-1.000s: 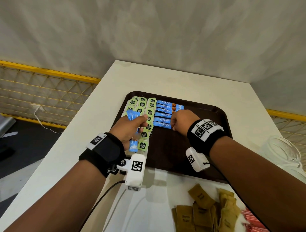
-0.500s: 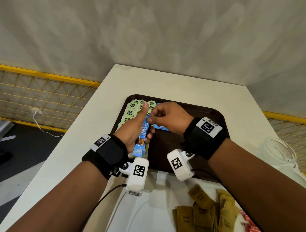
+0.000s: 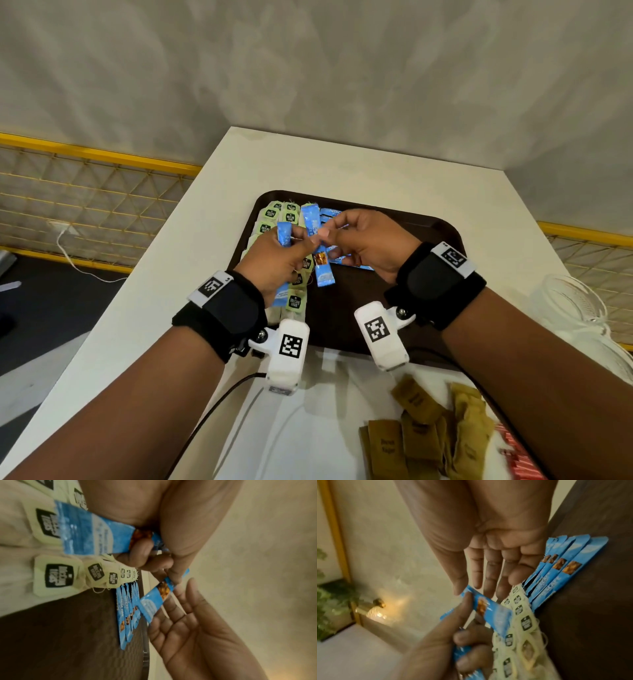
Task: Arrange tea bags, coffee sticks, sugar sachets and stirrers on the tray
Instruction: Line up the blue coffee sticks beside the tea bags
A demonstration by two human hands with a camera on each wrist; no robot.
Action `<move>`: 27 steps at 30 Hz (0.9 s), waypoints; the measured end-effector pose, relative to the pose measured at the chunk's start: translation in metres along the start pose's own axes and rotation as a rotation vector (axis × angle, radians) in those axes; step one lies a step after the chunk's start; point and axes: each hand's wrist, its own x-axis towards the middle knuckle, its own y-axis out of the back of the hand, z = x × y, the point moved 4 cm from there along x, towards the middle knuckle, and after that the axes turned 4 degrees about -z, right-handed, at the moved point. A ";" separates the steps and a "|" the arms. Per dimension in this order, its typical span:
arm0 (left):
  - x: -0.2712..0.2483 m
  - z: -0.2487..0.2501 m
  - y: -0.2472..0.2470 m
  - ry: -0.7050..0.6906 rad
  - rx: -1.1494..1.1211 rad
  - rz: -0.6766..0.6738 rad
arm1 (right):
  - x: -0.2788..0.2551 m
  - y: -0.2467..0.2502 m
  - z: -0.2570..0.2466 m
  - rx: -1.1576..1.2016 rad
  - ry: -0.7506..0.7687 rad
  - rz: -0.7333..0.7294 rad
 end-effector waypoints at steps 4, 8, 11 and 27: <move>0.006 0.001 0.008 -0.002 -0.095 0.089 | -0.002 -0.008 0.012 -0.044 -0.054 -0.055; 0.008 0.002 0.007 0.010 -0.093 0.071 | -0.002 -0.005 0.017 0.041 -0.070 -0.018; 0.010 0.001 0.010 0.075 -0.111 0.093 | -0.001 0.011 0.021 -0.074 -0.085 0.059; 0.002 -0.009 0.017 0.177 -0.337 0.127 | 0.003 0.039 0.051 -0.879 -0.353 0.074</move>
